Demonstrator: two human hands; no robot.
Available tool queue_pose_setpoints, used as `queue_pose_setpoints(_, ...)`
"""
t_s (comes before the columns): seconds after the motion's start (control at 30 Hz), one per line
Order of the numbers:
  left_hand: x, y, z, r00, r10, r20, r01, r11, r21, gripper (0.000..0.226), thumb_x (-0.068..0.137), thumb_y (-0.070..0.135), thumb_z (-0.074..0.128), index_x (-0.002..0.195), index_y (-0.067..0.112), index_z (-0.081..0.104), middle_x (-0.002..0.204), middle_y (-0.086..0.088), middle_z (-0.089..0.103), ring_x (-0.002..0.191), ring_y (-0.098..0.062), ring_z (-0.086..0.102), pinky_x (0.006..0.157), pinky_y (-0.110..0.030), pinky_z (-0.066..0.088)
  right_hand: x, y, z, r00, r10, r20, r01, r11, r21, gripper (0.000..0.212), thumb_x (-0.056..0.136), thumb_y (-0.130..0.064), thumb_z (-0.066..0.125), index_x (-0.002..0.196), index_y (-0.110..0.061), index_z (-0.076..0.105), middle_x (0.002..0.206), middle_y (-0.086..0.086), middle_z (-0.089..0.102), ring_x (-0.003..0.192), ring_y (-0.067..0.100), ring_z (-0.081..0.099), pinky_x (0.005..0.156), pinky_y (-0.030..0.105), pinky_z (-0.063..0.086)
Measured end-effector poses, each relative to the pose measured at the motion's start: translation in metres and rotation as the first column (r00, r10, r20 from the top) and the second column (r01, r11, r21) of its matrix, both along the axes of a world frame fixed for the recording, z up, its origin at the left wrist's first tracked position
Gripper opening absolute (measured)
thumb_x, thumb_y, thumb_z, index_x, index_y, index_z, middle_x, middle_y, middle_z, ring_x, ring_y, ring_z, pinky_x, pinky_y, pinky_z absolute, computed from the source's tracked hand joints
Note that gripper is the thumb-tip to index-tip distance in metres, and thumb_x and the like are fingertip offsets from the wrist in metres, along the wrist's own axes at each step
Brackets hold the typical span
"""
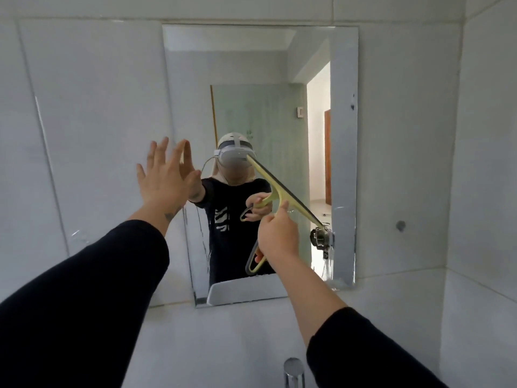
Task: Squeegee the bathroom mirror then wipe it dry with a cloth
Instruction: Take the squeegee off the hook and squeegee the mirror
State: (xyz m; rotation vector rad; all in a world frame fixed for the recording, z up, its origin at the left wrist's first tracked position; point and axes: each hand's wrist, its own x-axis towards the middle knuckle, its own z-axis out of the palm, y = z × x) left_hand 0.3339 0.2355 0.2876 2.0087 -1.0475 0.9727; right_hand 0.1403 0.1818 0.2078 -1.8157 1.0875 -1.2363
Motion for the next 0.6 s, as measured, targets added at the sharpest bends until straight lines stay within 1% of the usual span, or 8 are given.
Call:
queue_pose_setpoints(0.07, 0.005, 0.01, 0.002, 1.0, 0.008, 0.004, -0.008, 1.0, 0.002, 0.065, 0.092, 0.049, 0.046, 0.147, 0.035, 0.015, 0.159, 0.001, 0.007, 0.146, -0.02, -0.003, 0.115, -0.055, 0.009, 0.015, 0.007, -0.004, 0.999, -0.004, -0.047, 0.002, 0.999, -0.052, 0.057, 0.101, -0.023, 0.029, 0.154, -0.016, 0.008, 0.096, 0.013, 0.064, 0.071, 0.019, 0.057, 0.05, 0.029, 0.045)
queue_pose_setpoints(0.17, 0.01, 0.021, 0.006, 1.0, -0.002, 0.013, 0.002, 1.0, 0.003, 0.064, 0.093, 0.049, 0.044, 0.148, 0.034, 0.014, 0.159, 0.001, 0.007, 0.146, -0.02, -0.004, 0.115, -0.054, 0.008, 0.032, 0.019, -0.008, 0.995, 0.01, -0.098, -0.019, 0.996, -0.082, 0.058, 0.101, -0.024, 0.029, 0.153, -0.019, 0.006, 0.098, 0.015, 0.064, 0.083, 0.027, 0.063, 0.069, 0.041, 0.055)
queue_pose_setpoints(0.2, 0.011, 0.023, 0.007, 1.0, -0.006, 0.011, 0.006, 1.0, 0.008, 0.064, 0.093, 0.048, 0.044, 0.148, 0.034, 0.014, 0.159, 0.001, 0.007, 0.146, -0.02, -0.004, 0.115, -0.054, 0.008, 0.037, 0.023, -0.009, 0.992, 0.018, -0.128, -0.03, 0.995, -0.092, 0.058, 0.101, -0.024, 0.029, 0.153, -0.02, 0.005, 0.097, 0.015, 0.063, 0.084, 0.029, 0.063, 0.071, 0.043, 0.055)
queue_pose_setpoints(0.3, 0.012, 0.026, 0.008, 1.0, -0.011, 0.015, 0.011, 1.0, 0.018, 0.064, 0.094, 0.048, 0.043, 0.149, 0.033, 0.014, 0.159, 0.0, 0.008, 0.146, -0.021, -0.004, 0.115, -0.055, 0.008, 0.046, 0.03, -0.013, 0.984, 0.019, -0.179, -0.042, 0.991, -0.129, 0.059, 0.1, -0.025, 0.028, 0.153, -0.021, 0.002, 0.093, 0.013, 0.059, 0.081, 0.03, 0.063, 0.069, 0.046, 0.057)
queue_pose_setpoints(0.37, 0.01, 0.027, 0.008, 1.0, -0.026, 0.012, 0.026, 0.999, 0.024, 0.063, 0.094, 0.047, 0.043, 0.149, 0.032, 0.015, 0.159, -0.001, 0.008, 0.146, -0.021, -0.004, 0.115, -0.054, 0.008, 0.05, 0.031, -0.015, 0.972, 0.001, -0.237, -0.044, 0.983, -0.179, 0.059, 0.101, -0.025, 0.029, 0.153, -0.022, 0.002, 0.099, 0.013, 0.061, 0.085, 0.029, 0.063, 0.069, 0.043, 0.056)
queue_pose_setpoints(0.43, 0.007, 0.026, 0.009, 0.999, -0.04, 0.007, 0.039, 0.999, 0.03, 0.062, 0.094, 0.045, 0.044, 0.149, 0.032, 0.016, 0.159, -0.001, 0.007, 0.146, -0.021, -0.004, 0.116, -0.053, 0.007, 0.053, 0.033, -0.019, 0.943, -0.049, -0.329, -0.045, 0.96, -0.275, 0.058, 0.101, -0.022, 0.03, 0.154, -0.02, 0.005, 0.105, 0.013, 0.064, 0.089, 0.028, 0.062, 0.064, 0.035, 0.047)
queue_pose_setpoints(0.5, 0.004, 0.023, 0.01, 0.999, -0.049, 0.007, 0.048, 0.998, 0.026, 0.062, 0.094, 0.043, 0.045, 0.148, 0.032, 0.016, 0.159, -0.001, 0.007, 0.146, -0.021, -0.004, 0.116, -0.052, 0.007, 0.053, 0.036, -0.022, 0.913, -0.085, -0.398, -0.062, 0.937, -0.343, 0.059, 0.101, -0.02, 0.031, 0.154, -0.02, 0.006, 0.105, 0.013, 0.064, 0.088, 0.026, 0.06, 0.059, 0.033, 0.038)
queue_pose_setpoints(0.6, 0.003, 0.015, 0.012, 0.998, -0.068, 0.008, 0.067, 0.997, 0.036, 0.065, 0.093, 0.043, 0.049, 0.148, 0.034, 0.016, 0.159, -0.001, 0.006, 0.146, -0.021, -0.004, 0.116, -0.051, 0.007, 0.046, 0.035, -0.025, 0.854, -0.091, -0.512, -0.13, 0.915, -0.381, 0.064, 0.099, -0.015, 0.034, 0.154, -0.023, 0.002, 0.104, 0.014, 0.064, 0.079, 0.026, 0.053, 0.06, 0.035, 0.037)
